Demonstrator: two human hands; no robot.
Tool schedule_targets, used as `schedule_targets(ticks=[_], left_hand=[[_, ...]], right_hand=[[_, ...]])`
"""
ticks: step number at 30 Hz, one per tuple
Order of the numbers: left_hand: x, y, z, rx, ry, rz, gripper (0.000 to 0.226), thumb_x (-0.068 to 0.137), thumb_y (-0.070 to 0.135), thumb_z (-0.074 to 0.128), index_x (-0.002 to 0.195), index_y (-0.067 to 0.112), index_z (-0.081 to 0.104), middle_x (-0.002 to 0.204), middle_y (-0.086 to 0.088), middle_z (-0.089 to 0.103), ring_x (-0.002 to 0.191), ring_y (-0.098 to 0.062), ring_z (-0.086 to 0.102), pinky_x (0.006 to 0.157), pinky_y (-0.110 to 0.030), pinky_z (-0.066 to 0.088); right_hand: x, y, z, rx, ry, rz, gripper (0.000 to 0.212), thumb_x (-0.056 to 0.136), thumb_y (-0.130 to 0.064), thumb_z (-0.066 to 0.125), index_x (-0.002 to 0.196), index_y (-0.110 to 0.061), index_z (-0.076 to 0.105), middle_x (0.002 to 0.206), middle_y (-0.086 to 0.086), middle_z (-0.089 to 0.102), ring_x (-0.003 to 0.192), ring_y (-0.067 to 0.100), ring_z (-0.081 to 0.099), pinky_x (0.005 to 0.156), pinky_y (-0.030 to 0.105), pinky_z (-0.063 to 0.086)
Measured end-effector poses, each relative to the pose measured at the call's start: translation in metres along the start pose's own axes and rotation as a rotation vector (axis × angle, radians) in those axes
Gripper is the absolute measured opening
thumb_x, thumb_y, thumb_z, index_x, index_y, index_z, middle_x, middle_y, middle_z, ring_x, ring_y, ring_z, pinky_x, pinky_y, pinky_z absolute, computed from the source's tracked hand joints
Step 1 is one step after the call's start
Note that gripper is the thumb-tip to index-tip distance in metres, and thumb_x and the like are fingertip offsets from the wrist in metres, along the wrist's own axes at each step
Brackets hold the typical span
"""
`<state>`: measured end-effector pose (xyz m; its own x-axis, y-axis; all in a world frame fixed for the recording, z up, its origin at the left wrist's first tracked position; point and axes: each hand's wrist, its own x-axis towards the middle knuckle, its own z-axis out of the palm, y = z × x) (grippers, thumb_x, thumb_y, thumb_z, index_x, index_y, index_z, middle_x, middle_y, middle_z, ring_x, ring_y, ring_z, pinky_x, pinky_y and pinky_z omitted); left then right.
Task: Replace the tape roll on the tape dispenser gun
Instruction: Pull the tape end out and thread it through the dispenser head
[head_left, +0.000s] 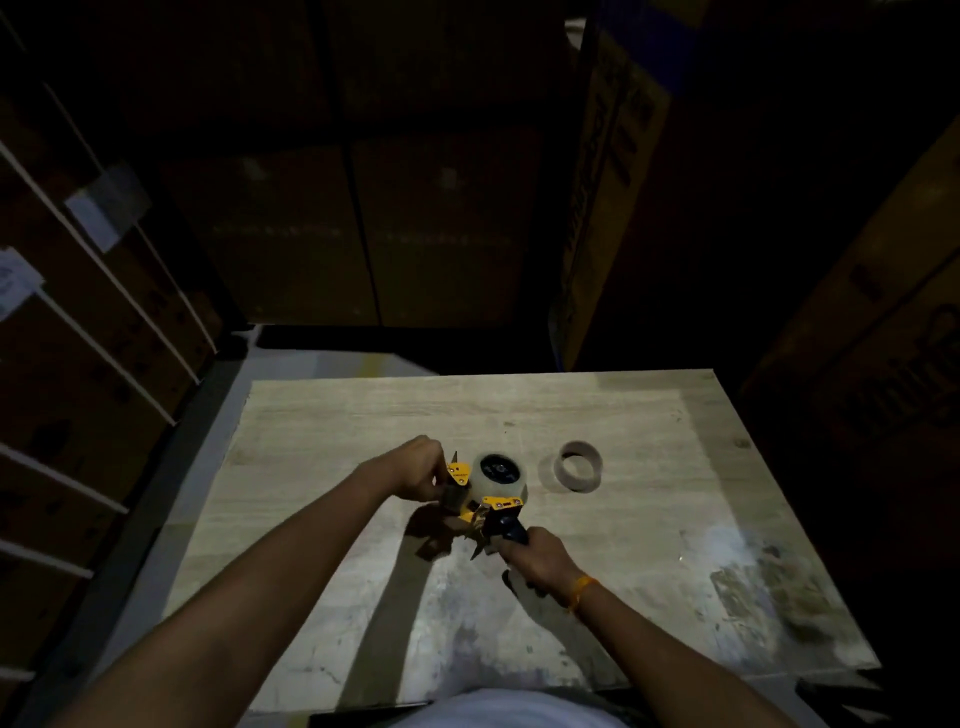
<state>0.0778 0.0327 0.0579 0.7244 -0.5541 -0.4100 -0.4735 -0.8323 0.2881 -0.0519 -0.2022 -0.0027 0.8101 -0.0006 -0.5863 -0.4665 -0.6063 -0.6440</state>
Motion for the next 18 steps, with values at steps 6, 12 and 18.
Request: schedule_targets(ticks=[6, 12, 18], left_hand=[[0.003, 0.016, -0.036, 0.080, -0.091, -0.008, 0.022, 0.086, 0.027, 0.077, 0.090, 0.007, 0.084, 0.074, -0.010, 0.070, 0.065, -0.022, 0.057, 0.065, -0.039, 0.057], [0.006, 0.025, -0.058, 0.211, -0.143, -0.014, 0.015, 0.082, 0.024, 0.083, 0.090, 0.011, 0.085, 0.078, -0.004, 0.072, 0.072, -0.020, 0.064, 0.071, -0.041, 0.061], [0.012, 0.032, -0.088, 0.323, -0.158, -0.010, 0.022, 0.083, 0.019, 0.079, 0.063, 0.021, 0.070, 0.064, 0.001, 0.061, 0.063, -0.018, 0.057, 0.057, -0.035, 0.047]], right_hand=[[-0.016, 0.001, 0.001, 0.266, -0.036, 0.053, 0.033, 0.085, -0.037, 0.072, 0.069, -0.010, 0.060, 0.058, 0.004, 0.047, 0.036, 0.016, 0.037, 0.041, 0.023, 0.031], [-0.024, 0.001, 0.008, 0.393, -0.062, 0.120, 0.027, 0.083, -0.036, 0.068, 0.076, -0.011, 0.061, 0.060, 0.004, 0.051, 0.040, 0.017, 0.035, 0.044, 0.022, 0.028], [-0.035, -0.008, 0.013, 0.492, -0.114, 0.082, 0.024, 0.090, -0.030, 0.062, 0.073, -0.015, 0.053, 0.056, 0.001, 0.045, 0.041, 0.015, 0.033, 0.045, 0.021, 0.025]])
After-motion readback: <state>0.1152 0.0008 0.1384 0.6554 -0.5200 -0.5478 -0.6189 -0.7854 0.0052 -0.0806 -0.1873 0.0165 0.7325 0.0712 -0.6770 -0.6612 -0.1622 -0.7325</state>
